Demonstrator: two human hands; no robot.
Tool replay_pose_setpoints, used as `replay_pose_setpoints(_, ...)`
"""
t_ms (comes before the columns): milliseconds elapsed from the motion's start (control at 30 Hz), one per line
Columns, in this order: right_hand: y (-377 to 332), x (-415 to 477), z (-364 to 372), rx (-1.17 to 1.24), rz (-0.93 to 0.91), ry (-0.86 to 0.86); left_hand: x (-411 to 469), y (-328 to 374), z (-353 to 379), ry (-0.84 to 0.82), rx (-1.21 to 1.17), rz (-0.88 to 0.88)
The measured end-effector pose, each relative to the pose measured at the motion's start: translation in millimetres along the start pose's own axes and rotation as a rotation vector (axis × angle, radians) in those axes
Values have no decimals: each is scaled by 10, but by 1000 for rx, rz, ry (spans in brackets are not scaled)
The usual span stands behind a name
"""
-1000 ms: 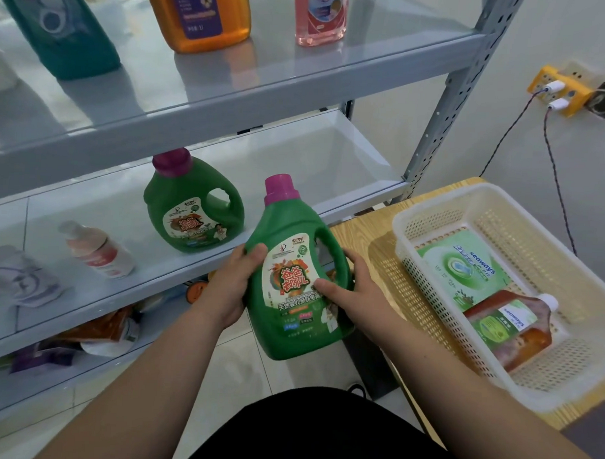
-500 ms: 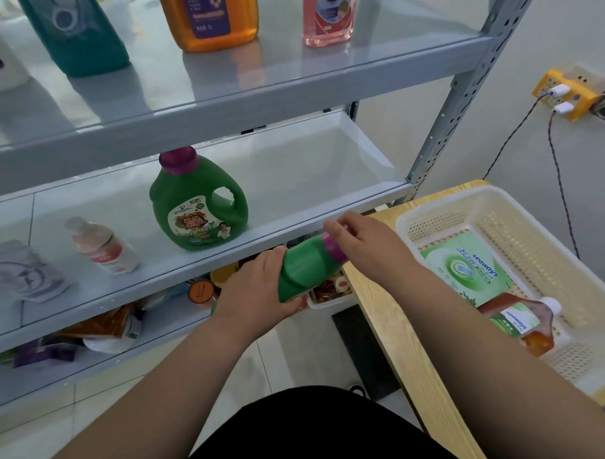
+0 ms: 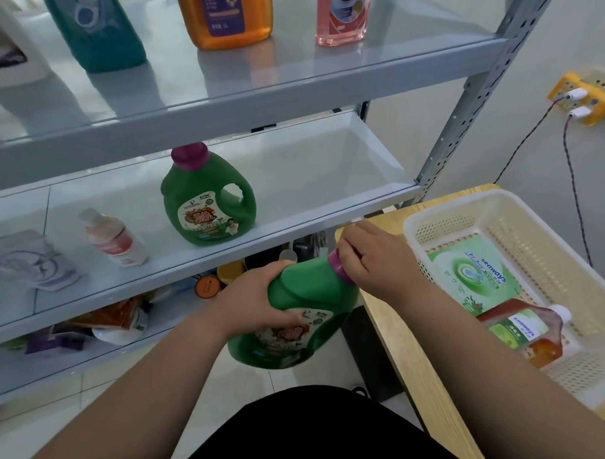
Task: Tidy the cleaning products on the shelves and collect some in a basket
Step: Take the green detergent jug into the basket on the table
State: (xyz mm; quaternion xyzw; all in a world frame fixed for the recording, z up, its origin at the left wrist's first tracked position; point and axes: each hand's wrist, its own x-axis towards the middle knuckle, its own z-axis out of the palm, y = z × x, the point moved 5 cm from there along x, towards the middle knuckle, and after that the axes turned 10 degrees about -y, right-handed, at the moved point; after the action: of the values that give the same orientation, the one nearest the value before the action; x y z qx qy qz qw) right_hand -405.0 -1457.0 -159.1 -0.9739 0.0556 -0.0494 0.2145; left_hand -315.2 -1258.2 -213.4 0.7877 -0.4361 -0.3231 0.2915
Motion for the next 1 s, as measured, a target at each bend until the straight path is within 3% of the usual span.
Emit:
replay_pose_setpoints(100, 32, 8, 2, 73, -37, -35, -13, -50, 40, 21, -18, 3)
replay_pose_setpoints(333, 253, 28, 190, 82, 141, -159, 20, -95, 12, 130, 152, -24)
replay_pose_setpoints(533, 247, 4, 200, 324, 47, -231, 16, -180, 16, 138, 167, -65)
replay_pose_setpoints(700, 314, 58, 237, 258, 173, -260, 11, -195, 23, 135, 193, -84)
replay_pose_setpoints(833, 314, 46, 252, 430, 124, -299, 24, -242, 22, 139, 203, -98)
replay_pose_setpoints(1000, 356, 87, 279, 331, 221, -275, 40, -273, 12, 137, 201, -97)
